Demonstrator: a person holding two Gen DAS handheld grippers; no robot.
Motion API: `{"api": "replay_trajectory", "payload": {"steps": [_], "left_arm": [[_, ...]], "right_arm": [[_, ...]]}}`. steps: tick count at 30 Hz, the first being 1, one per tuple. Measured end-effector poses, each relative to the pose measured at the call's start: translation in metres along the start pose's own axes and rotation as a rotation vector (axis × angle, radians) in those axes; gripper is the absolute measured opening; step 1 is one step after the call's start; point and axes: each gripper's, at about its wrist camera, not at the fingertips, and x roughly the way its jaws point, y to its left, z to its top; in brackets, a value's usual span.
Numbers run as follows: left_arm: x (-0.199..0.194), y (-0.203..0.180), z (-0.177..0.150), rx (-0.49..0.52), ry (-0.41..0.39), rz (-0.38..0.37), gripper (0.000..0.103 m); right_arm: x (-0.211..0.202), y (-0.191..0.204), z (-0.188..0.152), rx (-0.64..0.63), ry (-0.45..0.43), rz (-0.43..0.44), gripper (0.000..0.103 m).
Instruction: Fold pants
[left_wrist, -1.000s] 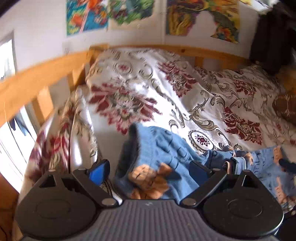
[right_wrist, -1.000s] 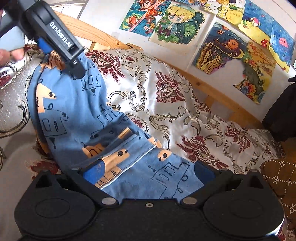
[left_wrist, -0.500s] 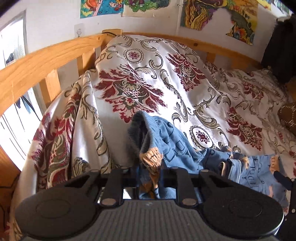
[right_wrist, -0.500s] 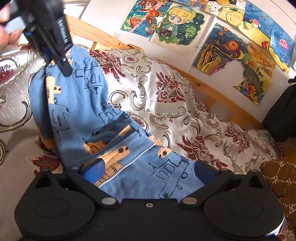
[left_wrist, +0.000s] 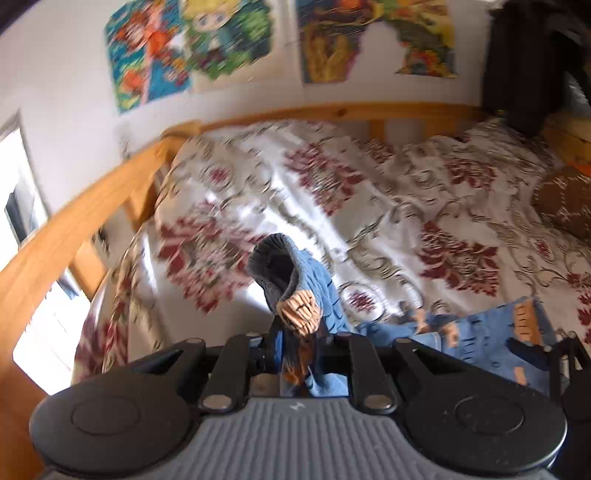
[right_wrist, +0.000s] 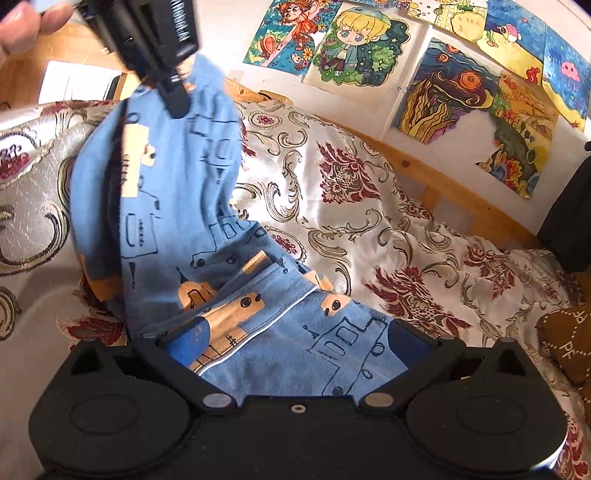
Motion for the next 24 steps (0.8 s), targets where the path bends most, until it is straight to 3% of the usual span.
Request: {"api": "replay_trajectory", "payload": {"steps": [6,12,19,24], "left_arm": [[-0.018,-0.042,0.009,0.117,-0.075,-0.037,0.017],[-0.018,-0.099,0.005,0.201,-0.101,-0.115,0.017],[0.0,-0.179,-0.023,0.318,-0.093,-0.209,0.017],[0.018,-0.223,-0.046,0.378,-0.056,-0.226,0.017]], "right_arm": [[-0.023,-0.027,0.0,0.066,-0.048,0.022,0.102],[-0.057,-0.085,-0.017,0.178,-0.038,0.024,0.102],[-0.067,-0.177,-0.048,0.266,0.032,0.166,0.102],[-0.059,-0.234,-0.069,0.313,0.139,0.19,0.102]]}}
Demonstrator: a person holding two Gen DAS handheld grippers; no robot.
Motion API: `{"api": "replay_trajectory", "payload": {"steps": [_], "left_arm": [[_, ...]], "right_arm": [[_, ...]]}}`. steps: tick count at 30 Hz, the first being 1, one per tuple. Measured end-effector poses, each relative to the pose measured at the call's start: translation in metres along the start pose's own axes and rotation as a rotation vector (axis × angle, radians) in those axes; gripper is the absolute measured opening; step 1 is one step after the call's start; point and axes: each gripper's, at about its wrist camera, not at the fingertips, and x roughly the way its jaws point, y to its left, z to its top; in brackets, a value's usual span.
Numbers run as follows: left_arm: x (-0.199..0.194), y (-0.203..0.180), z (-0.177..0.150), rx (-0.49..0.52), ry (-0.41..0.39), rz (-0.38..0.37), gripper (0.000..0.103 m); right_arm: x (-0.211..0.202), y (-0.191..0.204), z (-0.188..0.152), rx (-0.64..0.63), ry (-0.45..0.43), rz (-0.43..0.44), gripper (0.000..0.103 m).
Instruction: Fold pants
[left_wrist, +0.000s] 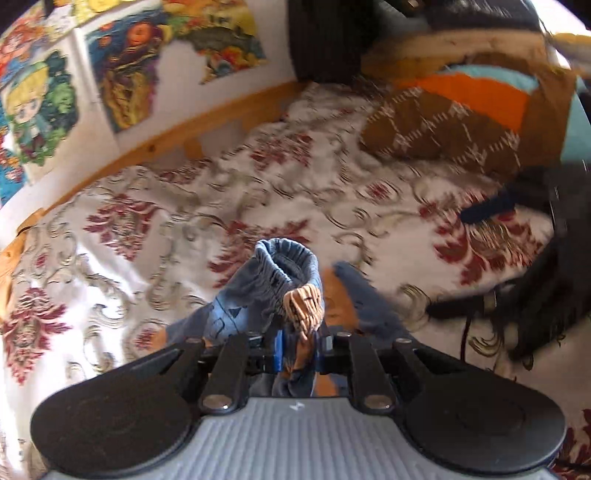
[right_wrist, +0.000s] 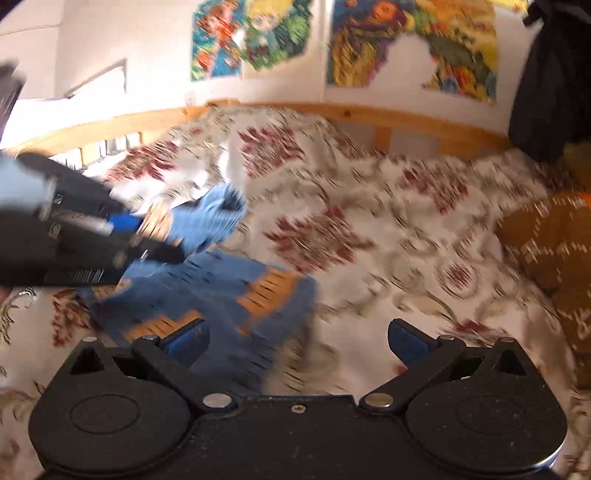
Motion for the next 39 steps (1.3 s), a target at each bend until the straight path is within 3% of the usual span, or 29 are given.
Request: {"api": "replay_trajectory", "payload": {"steps": [9,12,14,20,24,26,27,30,32,35,39], "left_arm": [[0.027,-0.051,-0.001,0.093,0.016,0.008,0.02],[0.029,-0.058,-0.009,0.103,0.024,-0.006,0.033],[0.018,-0.057,-0.013,0.105,-0.004,-0.041,0.049],[-0.005,-0.046,-0.025,0.058,-0.059,-0.074,0.077],[0.012,-0.05,-0.029,0.063,0.02,-0.044,0.075],[0.019,-0.049,-0.031,0.038,0.052,-0.067,0.059],[0.022,-0.048,-0.032,0.024,0.065,-0.072,0.058],[0.024,-0.045,-0.035,-0.005,0.069,-0.084,0.049],[0.022,-0.045,-0.035,0.003,0.067,-0.082,0.044],[0.017,-0.047,-0.036,0.027,0.053,-0.087,0.042],[0.02,-0.055,-0.041,0.078,0.062,-0.086,0.044]], "right_arm": [[0.01,-0.042,0.015,0.218,0.003,0.094,0.102],[0.026,-0.047,0.023,0.305,0.042,0.186,0.102],[0.035,-0.048,0.026,0.353,0.07,0.23,0.102],[0.048,-0.047,0.027,0.421,0.098,0.28,0.102],[0.057,-0.044,0.032,0.441,0.11,0.305,0.102],[0.061,-0.04,0.035,0.433,0.118,0.314,0.095],[0.064,-0.037,0.036,0.426,0.127,0.313,0.093],[0.073,-0.03,0.037,0.4,0.156,0.302,0.078],[0.077,-0.027,0.034,0.388,0.167,0.292,0.047],[0.073,-0.029,0.032,0.376,0.162,0.261,0.029],[0.074,-0.033,0.027,0.367,0.19,0.216,0.029]]}}
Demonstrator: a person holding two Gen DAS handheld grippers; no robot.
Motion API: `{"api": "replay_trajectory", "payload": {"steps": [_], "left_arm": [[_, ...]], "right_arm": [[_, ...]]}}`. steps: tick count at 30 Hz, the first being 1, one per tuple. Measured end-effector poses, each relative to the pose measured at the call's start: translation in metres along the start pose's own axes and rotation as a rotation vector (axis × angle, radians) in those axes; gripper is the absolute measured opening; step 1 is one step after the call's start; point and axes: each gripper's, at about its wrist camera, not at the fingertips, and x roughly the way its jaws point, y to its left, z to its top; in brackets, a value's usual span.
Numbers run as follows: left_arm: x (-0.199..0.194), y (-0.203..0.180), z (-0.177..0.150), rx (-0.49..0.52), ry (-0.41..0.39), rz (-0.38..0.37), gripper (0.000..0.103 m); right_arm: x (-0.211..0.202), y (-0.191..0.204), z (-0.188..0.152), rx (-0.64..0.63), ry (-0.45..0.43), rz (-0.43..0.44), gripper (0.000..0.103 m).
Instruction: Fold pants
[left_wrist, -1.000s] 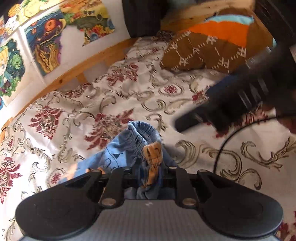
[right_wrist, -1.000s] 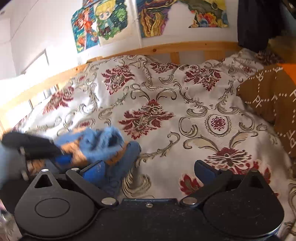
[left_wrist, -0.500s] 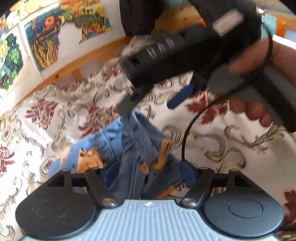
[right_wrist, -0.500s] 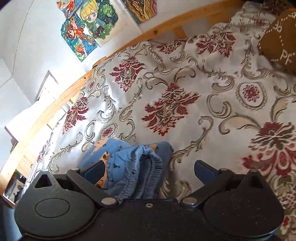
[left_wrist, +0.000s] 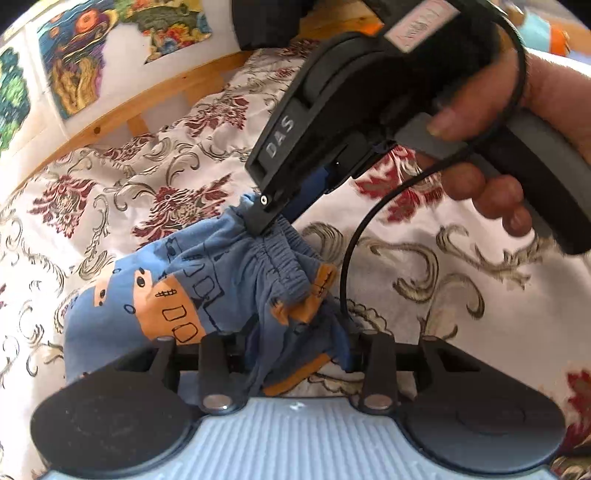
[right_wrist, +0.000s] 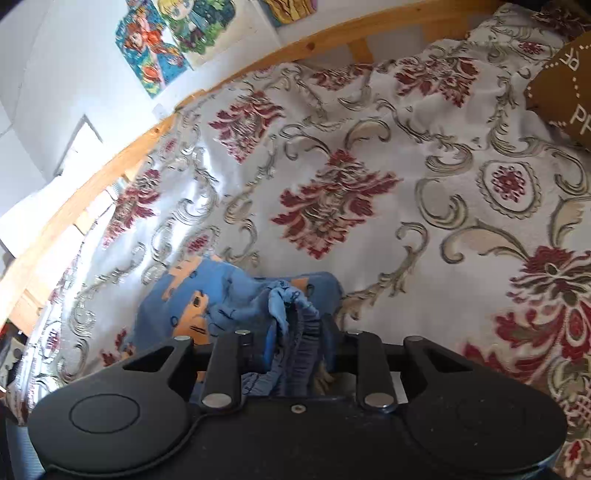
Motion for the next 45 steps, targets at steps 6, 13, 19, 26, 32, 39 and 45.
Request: {"api": "replay_trajectory", "payload": {"steps": [6,13,19,26,32,39,45], "left_arm": [[-0.044,0.031,-0.012,-0.016,-0.008,-0.099,0.053],[-0.053,0.105,-0.042,-0.241,0.005,0.16,0.064],[-0.039,0.129,-0.065,-0.39,0.155,0.048,0.044],[-0.077,0.133,-0.068,-0.425,0.141,0.021,0.052],[-0.074,0.159,-0.055,-0.438,-0.022,0.015,0.066],[-0.032,0.182,-0.075,-0.639,0.066,-0.107,0.047],[-0.038,0.177,-0.081,-0.676,0.072,-0.125,0.026]], "right_arm": [[-0.031,0.008,-0.013,-0.024,-0.068,-0.047,0.06],[-0.031,0.069,-0.02,-0.22,-0.125,-0.012,0.061],[-0.005,0.081,-0.073,-0.407,-0.015,-0.195,0.061],[-0.036,0.09,-0.048,-0.366,-0.086,-0.151,0.08],[0.025,0.133,0.025,-0.384,-0.021,0.041,0.084],[0.118,0.149,0.054,-0.382,0.184,0.062,0.049],[0.12,0.149,0.066,-0.392,0.144,0.043,0.005]]}}
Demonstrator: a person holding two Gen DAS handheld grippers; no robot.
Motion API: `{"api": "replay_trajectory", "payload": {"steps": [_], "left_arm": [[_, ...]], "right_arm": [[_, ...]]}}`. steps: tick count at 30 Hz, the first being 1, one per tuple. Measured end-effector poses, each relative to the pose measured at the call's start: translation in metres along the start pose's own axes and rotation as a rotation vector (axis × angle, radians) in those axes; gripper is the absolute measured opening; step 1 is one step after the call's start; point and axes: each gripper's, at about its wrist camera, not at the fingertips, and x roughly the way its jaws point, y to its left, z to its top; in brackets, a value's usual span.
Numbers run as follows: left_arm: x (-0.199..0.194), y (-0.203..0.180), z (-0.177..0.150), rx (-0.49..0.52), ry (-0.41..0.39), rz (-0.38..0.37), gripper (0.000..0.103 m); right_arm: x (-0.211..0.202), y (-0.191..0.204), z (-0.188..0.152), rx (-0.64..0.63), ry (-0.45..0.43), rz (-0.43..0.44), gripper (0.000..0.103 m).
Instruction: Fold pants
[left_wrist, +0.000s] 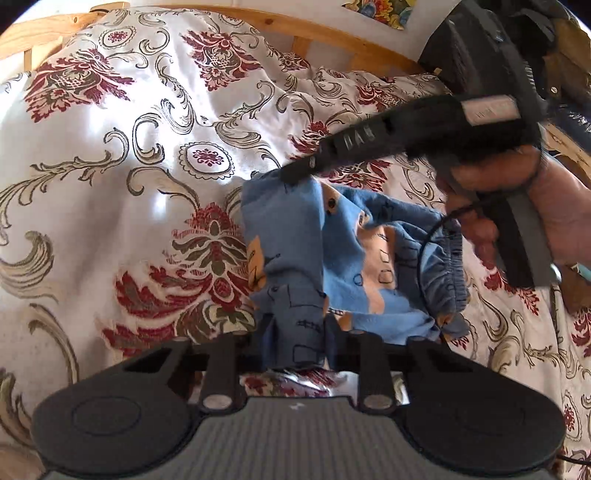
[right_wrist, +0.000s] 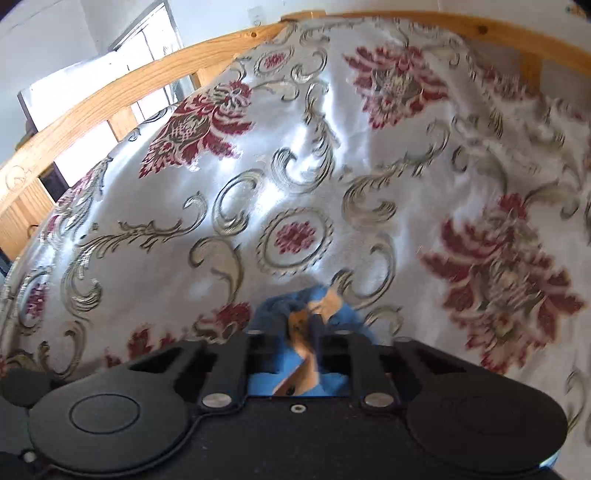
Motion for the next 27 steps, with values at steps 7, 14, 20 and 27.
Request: {"api": "replay_trajectory", "payload": {"steps": [7,14,20,27], "left_arm": [[-0.008,-0.007,-0.01,-0.005,0.009,0.021,0.026],[-0.01,-0.006,-0.008,-0.017,0.011,0.023,0.027],[-0.02,-0.007,-0.007,-0.022,-0.003,0.031,0.02],[-0.017,-0.006,-0.017,-0.031,0.057,0.051,0.016]], "right_arm": [[-0.006,-0.016,0.008,0.063,-0.036,0.055,0.038],[0.016,0.045,0.011,-0.255,0.13,0.033,0.042],[0.028,0.055,0.009,-0.342,0.154,-0.043,0.014],[0.034,0.03,0.018,-0.243,0.095,-0.083,0.013]]}}
